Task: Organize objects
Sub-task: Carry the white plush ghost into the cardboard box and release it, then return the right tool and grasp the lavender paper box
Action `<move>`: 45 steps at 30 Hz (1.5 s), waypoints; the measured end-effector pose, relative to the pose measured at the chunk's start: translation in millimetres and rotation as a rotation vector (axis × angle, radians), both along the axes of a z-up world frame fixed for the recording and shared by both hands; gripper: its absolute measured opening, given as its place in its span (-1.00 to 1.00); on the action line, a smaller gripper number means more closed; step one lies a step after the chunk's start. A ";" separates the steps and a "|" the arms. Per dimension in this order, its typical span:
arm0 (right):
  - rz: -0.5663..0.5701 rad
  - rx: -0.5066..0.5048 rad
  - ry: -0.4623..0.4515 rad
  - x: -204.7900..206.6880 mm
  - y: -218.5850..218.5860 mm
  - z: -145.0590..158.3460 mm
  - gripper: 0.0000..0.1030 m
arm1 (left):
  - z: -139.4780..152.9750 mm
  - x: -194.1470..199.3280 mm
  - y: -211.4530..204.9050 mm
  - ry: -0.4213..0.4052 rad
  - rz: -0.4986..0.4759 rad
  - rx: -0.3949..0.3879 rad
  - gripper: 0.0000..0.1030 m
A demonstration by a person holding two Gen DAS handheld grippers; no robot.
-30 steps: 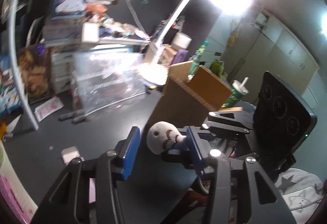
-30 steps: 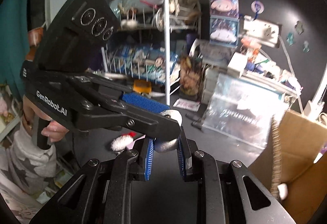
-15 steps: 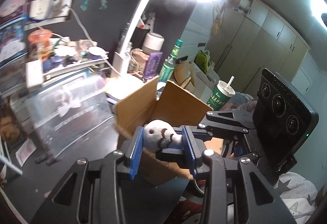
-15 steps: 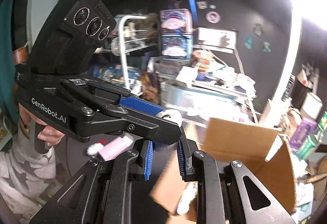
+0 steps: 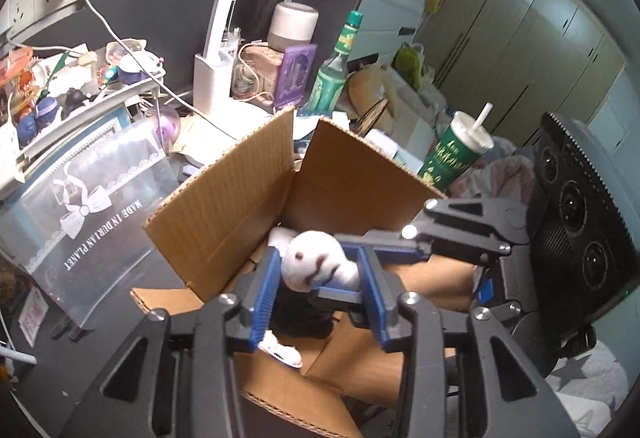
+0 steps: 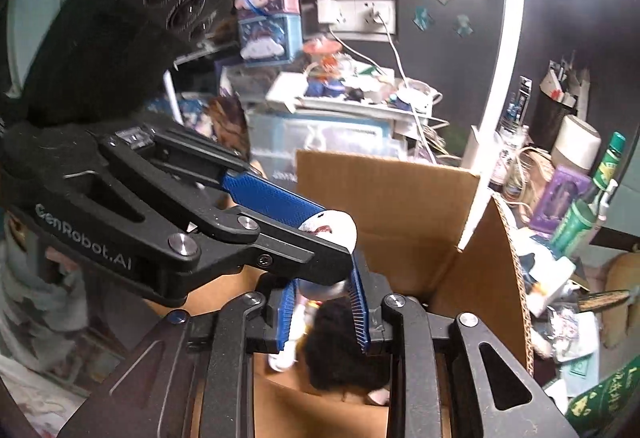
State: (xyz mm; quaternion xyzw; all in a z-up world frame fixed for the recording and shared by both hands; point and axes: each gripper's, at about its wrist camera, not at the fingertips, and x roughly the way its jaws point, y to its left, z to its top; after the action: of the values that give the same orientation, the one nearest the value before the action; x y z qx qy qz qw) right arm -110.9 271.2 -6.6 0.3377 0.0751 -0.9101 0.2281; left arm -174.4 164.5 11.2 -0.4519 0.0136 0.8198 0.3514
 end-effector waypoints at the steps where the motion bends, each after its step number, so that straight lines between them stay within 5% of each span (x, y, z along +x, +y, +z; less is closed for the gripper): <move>1: -0.010 0.021 0.005 0.3 0.3 -1.1 -0.38 | 1.1 1.3 -0.2 0.007 0.001 -0.006 0.10; 3: -0.021 0.040 0.011 0.3 1.7 -1.8 -0.04 | 6.3 5.5 -2.2 0.043 0.009 -0.019 0.53; 12: 0.037 0.009 0.048 9.6 -15.6 8.4 -0.04 | 32.0 27.8 -48.8 0.147 0.097 -0.011 0.61; 18: 0.192 0.016 0.096 31.7 -77.3 14.3 -0.04 | 40.9 61.2 -113.8 0.208 0.190 0.023 0.69; 24: 0.350 -0.026 0.027 43.2 -146.5 -9.3 -0.03 | 18.1 96.1 -179.4 0.255 0.347 0.001 0.98; 28: 0.403 -0.073 -0.070 38.9 -186.7 -43.5 -0.02 | -12.9 117.5 -216.9 0.252 0.438 -0.010 0.98; 35: 0.310 -0.085 -0.233 7.7 -236.3 -115.3 -0.01 | -59.1 144.4 -284.1 0.172 0.590 0.068 0.98; 39: 0.228 -0.061 -0.225 -14.0 -254.8 -128.4 0.20 | -70.3 152.5 -298.7 0.148 0.616 0.095 0.98; 45: 0.165 0.017 -0.183 -34.4 -277.8 -134.7 0.22 | -73.7 157.0 -304.9 0.149 0.609 0.100 0.98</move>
State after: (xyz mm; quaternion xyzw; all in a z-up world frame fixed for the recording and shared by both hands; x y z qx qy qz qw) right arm -145.3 -6.6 -141.3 0.4141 0.0891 -0.8528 0.3055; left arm -17.4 -140.5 -62.6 -0.3559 -0.1366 0.9180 0.1096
